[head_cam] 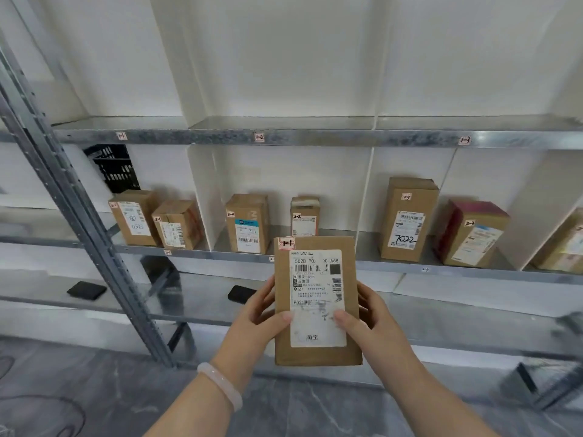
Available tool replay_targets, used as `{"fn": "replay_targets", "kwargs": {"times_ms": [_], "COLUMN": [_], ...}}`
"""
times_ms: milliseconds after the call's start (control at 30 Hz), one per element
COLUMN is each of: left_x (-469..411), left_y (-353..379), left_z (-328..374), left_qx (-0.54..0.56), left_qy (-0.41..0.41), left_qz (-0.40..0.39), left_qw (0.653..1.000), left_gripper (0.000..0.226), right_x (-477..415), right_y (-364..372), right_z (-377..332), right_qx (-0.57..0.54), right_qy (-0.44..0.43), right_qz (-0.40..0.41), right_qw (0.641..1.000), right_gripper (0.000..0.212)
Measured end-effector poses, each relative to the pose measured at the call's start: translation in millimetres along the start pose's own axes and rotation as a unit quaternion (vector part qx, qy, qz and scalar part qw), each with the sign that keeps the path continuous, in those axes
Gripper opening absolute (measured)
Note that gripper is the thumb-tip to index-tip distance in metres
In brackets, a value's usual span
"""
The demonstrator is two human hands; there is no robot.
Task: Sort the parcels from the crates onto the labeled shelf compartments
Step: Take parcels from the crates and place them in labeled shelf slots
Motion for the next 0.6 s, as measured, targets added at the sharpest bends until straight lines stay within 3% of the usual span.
{"fn": "replay_targets", "kwargs": {"times_ms": [100,200,367,600], "left_x": [-17.0,-35.1,-61.9,-101.9], "left_y": [-6.2,-15.4,-39.8,-113.4], "left_z": [4.4,10.9,29.7,68.3], "left_qx": [-0.002,-0.002,0.011,0.030], "left_qy": [-0.003,-0.007,0.002,0.026], "left_qz": [-0.013,-0.026,-0.030,-0.015], "left_qw": [1.000,1.000,1.000,0.999], "left_gripper": [0.076,0.073,0.054,0.072], "right_x": [-8.9,-17.5,-39.1,-70.2], "right_y": [9.2,21.3,50.9,134.0], "right_z": [-1.9,-7.1,-19.4,-52.1], "right_qx": [0.001,-0.010,-0.005,0.021], "right_qy": [-0.006,-0.013,-0.025,-0.045], "right_qz": [0.015,0.029,0.046,0.006], "right_qw": [1.000,0.999,0.999,0.999], "right_gripper": [0.074,0.056,0.054,0.058]}}
Point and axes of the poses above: each hand's wrist, its own x-axis away from the middle knuckle, its own y-axis out of the palm, z = x × y, the point moved 6 cm from there along -x, towards the middle knuckle, and after that the axes turned 9 degrees about z, right-handed, at the moved point
